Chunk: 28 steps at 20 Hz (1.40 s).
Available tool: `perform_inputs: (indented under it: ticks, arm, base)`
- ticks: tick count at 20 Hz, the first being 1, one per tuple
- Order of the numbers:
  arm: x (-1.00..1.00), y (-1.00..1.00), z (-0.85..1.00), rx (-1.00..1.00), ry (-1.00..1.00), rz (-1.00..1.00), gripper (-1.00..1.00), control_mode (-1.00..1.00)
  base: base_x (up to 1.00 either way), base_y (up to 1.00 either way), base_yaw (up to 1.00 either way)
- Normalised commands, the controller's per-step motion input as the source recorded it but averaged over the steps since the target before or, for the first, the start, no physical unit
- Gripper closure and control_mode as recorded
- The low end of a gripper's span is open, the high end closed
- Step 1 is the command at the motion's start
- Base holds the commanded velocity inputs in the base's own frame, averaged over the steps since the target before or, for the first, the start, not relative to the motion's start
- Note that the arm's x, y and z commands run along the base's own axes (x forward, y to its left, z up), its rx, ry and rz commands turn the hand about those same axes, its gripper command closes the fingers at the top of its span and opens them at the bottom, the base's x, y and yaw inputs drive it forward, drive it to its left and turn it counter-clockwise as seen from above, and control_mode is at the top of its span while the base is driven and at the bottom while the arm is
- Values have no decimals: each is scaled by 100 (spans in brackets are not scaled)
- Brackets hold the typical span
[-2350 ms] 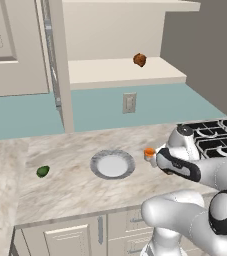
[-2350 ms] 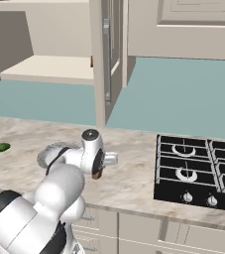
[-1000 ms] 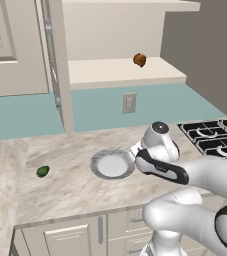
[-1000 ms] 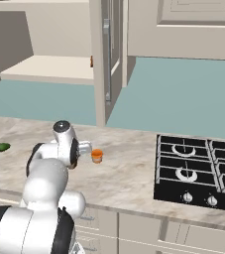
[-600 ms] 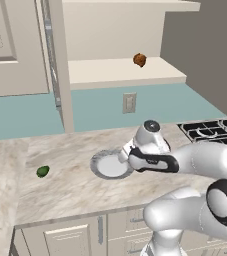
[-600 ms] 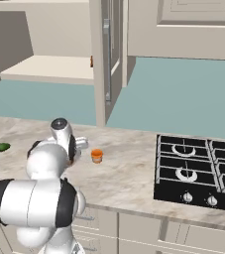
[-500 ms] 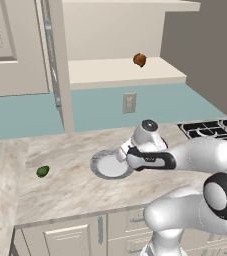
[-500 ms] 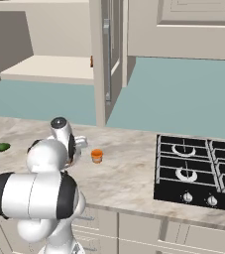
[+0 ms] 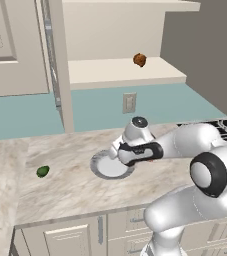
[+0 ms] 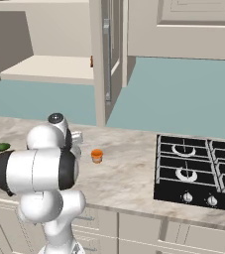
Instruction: Pick the avocado and bread from the counter and place them on the plate. Then pick the jam from the cabinet and place it next to the plate. Lastly close the cabinet door.
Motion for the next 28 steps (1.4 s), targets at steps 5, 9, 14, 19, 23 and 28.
perform_inputs:
  ticks: [5,9,14,19,23,28]
  arm:
    - [13,12,-24,0,0,5,100,-100]
    - [19,7,-30,0,0,5,100,-100]
    - [16,4,-31,0,0,5,100,-100]
    - [14,5,-32,0,0,5,100,-100]
    - [17,15,-33,0,0,4,-100,-100]
    - [3,3,-9,0,0,4,-100,-100]
  base:
    - [0,0,0]
    - [0,0,0]
    - [0,0,0]
    - [0,0,0]
    - [0,0,0]
    - [0,0,0]
